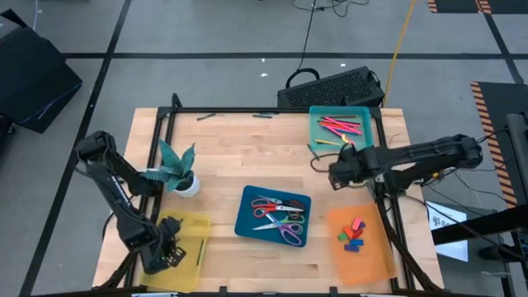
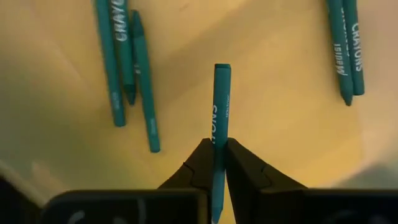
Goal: Sort crayons/erasers/pens/pencils in bins
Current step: Put the green crayon into the yellow bin, then put the green crayons into the yellow bin
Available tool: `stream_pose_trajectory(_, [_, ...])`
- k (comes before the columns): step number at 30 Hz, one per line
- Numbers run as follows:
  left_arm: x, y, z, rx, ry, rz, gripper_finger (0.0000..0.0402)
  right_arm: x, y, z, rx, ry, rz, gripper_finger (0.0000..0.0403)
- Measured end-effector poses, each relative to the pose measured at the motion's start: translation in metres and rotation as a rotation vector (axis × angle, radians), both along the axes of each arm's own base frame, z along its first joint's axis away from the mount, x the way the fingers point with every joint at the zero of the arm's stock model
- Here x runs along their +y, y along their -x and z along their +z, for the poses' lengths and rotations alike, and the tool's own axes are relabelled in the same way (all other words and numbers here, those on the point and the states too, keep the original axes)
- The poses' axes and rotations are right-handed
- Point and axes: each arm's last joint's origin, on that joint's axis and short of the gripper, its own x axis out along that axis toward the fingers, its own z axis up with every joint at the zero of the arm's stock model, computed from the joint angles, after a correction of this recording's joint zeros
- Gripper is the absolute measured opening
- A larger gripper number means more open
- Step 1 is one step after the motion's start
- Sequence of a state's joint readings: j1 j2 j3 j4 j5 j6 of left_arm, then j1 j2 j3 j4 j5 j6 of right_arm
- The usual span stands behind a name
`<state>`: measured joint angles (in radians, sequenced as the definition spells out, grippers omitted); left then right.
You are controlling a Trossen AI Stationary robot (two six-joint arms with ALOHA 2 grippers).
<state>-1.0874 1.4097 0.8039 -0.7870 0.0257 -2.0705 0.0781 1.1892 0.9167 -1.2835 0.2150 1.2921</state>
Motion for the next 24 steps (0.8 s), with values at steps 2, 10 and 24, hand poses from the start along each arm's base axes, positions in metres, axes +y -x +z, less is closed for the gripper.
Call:
stream_pose_trajectory(2, [0.001,0.0,-0.005,-0.008,0.014,-0.003,0.0039,-0.008,0.003,-0.013,0.034,-0.058,-0.011,0.0242])
stream_pose_trajectory(10, [0.006,0.004,-0.013,0.029,-0.005,-0.061,0.0169,-0.032,0.024,-0.05,0.139,-0.341,0.101,0.024])
stream_pose_trajectory(24, [0.027,-0.04,0.037,-0.222,0.072,-0.083,0.0237,-0.045,0.01,-0.085,0.358,-0.582,0.282,0.0215])
